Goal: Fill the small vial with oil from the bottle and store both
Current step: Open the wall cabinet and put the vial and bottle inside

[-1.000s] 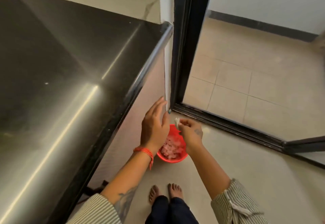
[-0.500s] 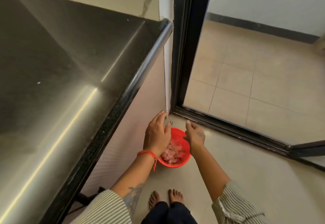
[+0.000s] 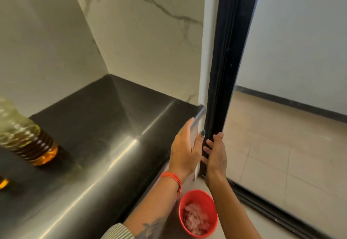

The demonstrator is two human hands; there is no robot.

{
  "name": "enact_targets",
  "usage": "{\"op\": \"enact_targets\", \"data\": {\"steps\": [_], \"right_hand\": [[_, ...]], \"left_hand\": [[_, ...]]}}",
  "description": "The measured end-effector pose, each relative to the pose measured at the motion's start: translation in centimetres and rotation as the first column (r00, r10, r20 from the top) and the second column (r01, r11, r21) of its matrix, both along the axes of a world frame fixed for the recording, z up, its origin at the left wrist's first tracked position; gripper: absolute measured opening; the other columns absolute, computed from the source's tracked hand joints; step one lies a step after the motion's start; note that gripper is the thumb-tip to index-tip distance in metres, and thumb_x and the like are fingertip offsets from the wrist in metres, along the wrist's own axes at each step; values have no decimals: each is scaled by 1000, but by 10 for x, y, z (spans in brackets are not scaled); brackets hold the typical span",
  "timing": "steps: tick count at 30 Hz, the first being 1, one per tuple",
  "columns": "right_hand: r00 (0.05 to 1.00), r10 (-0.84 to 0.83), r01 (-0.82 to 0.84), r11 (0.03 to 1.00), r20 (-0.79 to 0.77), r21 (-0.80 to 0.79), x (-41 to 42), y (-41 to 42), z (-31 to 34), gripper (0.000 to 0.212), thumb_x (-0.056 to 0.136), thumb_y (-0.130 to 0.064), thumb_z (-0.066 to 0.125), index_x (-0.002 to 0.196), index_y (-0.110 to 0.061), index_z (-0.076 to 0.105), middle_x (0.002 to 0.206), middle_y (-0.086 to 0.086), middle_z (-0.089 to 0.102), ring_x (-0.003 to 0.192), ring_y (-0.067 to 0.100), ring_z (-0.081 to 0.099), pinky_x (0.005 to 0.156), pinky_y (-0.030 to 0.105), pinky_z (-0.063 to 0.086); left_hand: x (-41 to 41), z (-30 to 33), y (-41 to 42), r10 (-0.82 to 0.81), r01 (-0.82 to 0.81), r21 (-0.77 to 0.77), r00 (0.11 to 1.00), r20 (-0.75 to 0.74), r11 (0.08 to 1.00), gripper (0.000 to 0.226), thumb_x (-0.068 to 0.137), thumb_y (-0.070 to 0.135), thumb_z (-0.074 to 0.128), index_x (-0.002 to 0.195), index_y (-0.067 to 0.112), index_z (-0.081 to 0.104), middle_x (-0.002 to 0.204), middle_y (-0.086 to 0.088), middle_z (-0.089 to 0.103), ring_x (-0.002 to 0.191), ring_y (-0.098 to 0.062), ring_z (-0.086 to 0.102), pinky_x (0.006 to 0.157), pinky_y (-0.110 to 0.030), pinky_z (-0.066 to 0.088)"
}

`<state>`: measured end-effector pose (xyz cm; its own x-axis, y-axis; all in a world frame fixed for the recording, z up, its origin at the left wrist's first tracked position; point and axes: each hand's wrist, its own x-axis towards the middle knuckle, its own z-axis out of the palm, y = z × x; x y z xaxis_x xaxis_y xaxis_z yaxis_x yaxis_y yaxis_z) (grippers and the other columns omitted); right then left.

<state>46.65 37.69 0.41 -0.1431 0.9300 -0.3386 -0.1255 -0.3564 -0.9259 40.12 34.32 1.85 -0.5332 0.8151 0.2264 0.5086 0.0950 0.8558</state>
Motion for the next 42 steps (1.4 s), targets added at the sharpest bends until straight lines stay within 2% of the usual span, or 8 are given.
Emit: {"op": "enact_targets", "data": {"steps": [7,13,17,25,30,37,40,42], "right_hand": [[964,202,-172,970,-174,173,-43,-16,97,61,92,-55,28,140,-18,35,138,8,46,123,25,46,106,50,37],[914,365,-287,891,-179,352,-98,-41,162,78,79,-69,27,140,-22,35,140,7,44,118,23,50,102,50,41],[862,467,-350,829,-196,435,-135,-65,204,66,89,-61,26,141,-21,33,141,8,43,120,24,47,100,43,41],[760,622,-394,671,-188,628,-216,-138,291,77,80,-69,24,144,-27,24,149,3,35,129,26,43,109,55,31],[711,681,-352,562,-177,748,-271,-192,343,68,83,-70,25,139,-32,32,145,1,40,128,27,43,106,56,34],[642,750,-458,543,-161,704,-331,-245,413,64,88,-61,36,135,-18,38,139,10,45,122,32,48,102,51,41],[569,791,-545,568,-226,616,-343,-250,434,42,90,-53,45,105,-14,46,120,18,55,107,33,56,89,41,49],[517,813,-579,562,-268,591,-349,-251,443,36,91,-47,48,106,-15,47,106,17,57,97,32,59,84,40,52]], "left_hand": [[-43,88,-21,173,-149,197,978,-116,969,51,93,39,45,140,26,32,146,4,38,133,-10,36,109,-38,37],[-88,147,-59,325,-259,332,933,-158,907,52,92,41,47,140,28,31,147,5,37,133,-12,36,108,-42,37],[-122,185,-92,439,-328,400,869,-228,856,53,92,42,45,141,26,30,147,4,37,134,-11,36,109,-40,37],[-193,268,-177,631,-398,569,716,-297,720,52,92,40,46,140,24,33,145,2,40,131,-13,40,107,-38,40],[-233,314,-240,723,-416,661,627,-290,625,52,90,39,47,138,21,36,142,0,45,123,-9,44,100,-28,42],[-282,363,-299,783,-470,724,602,-155,504,45,91,36,48,132,17,43,136,0,50,113,-9,50,82,-9,37],[-298,383,-307,752,-532,718,659,16,450,47,89,44,49,129,19,44,132,-2,54,108,-14,55,93,-30,47],[-304,393,-307,697,-565,711,702,147,419,45,87,45,53,125,21,45,120,0,58,103,-20,60,93,-44,50]]}}
